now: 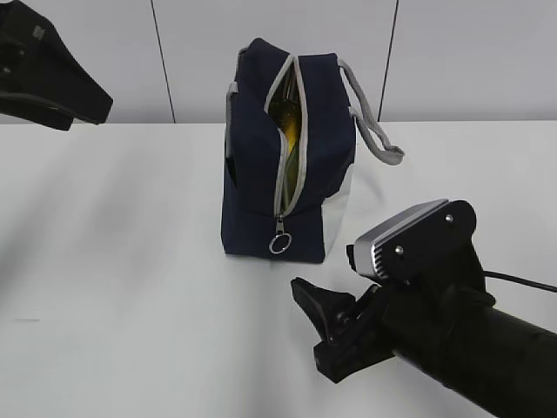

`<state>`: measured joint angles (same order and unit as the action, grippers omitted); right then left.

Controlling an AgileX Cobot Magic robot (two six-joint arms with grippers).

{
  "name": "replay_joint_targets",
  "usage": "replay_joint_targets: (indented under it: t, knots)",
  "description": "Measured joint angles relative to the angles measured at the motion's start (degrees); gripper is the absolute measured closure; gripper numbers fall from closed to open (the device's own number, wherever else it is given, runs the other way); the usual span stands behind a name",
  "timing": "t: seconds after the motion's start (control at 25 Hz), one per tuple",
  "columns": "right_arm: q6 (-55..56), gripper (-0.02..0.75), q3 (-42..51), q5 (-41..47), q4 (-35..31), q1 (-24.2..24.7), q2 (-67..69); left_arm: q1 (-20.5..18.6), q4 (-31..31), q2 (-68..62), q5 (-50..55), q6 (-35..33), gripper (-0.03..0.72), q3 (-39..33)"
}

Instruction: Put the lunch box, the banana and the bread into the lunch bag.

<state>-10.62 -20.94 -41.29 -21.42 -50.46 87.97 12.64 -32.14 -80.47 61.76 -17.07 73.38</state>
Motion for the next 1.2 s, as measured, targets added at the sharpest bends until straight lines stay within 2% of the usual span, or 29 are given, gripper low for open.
replay_joint_targets:
  t: [0.32,0.48,0.72,0.92,1.2]
  knots:
    - [20.73,0.161,-0.39,-2.71,32.78,15.83,5.71,0.00,0.00,0.00,0.00,0.00,0.285,0.00]
    - [22.87,0.161,-3.67,-2.84,41.36,19.28,10.29,0.00,0.00,0.00,0.00,0.00,0.291,0.00]
    - [23.92,0.161,-9.12,-2.70,44.21,19.79,14.79,0.00,0.00,0.00,0.00,0.00,0.295,0.00]
    - [24.44,0.173,-11.89,0.75,44.96,20.19,15.01,0.00,0.00,0.00,0.00,0.00,0.297,0.00]
    - [24.71,0.183,-12.54,1.20,45.08,21.28,15.01,0.00,0.00,0.00,0.00,0.00,0.297,0.00]
